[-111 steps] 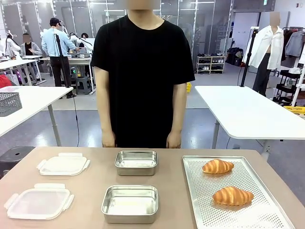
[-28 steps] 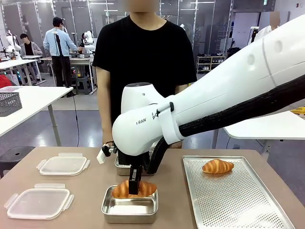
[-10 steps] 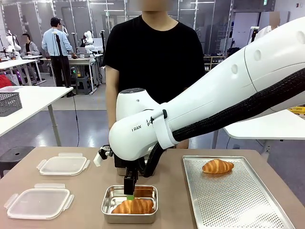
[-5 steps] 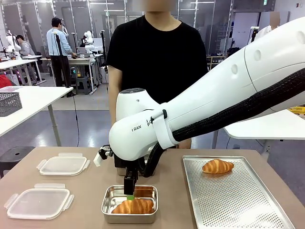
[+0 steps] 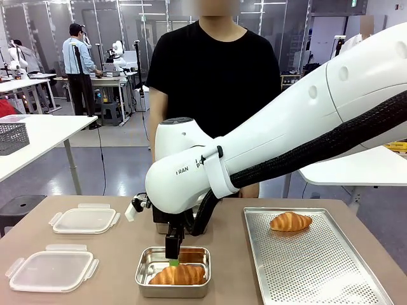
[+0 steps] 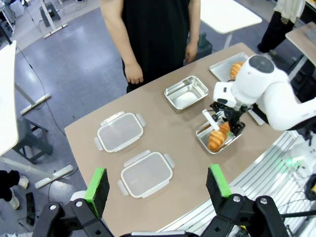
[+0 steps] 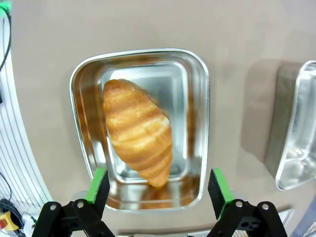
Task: Place the bread into the airtight container.
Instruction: Pick up a Butter Roll and place it into an empty Airtight Container.
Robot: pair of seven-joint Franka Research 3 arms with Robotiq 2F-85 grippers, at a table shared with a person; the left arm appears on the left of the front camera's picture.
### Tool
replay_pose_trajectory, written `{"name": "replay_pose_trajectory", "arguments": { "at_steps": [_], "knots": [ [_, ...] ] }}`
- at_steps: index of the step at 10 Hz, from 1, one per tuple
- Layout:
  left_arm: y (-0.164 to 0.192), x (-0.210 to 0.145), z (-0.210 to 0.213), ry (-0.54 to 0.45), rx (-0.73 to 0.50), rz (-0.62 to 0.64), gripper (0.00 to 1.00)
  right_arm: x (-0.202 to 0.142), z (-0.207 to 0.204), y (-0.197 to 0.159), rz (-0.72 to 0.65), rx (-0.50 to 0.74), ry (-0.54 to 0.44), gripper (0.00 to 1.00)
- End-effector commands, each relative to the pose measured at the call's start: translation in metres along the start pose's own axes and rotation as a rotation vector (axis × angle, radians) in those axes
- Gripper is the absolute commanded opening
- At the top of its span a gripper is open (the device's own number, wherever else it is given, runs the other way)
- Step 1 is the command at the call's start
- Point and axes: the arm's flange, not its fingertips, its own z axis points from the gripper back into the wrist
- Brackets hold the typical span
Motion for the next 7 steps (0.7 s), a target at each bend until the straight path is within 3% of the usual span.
{"name": "replay_pose_trajectory", "arguments": {
  "at_steps": [1,3,7],
  "knots": [
    [0.000,0.001,0.000,0.000,0.001,0.003,1.00,-0.037,0.061,-0.013,-0.092,-0.043,-0.035,1.00],
    [0.000,0.001,0.000,0.000,0.001,0.003,1.00,-0.078,0.130,-0.014,-0.158,-0.098,-0.024,1.00],
    [0.000,0.001,0.000,0.000,0.001,0.003,1.00,-0.185,0.292,0.020,-0.424,-0.161,-0.174,1.00]
  ]
}}
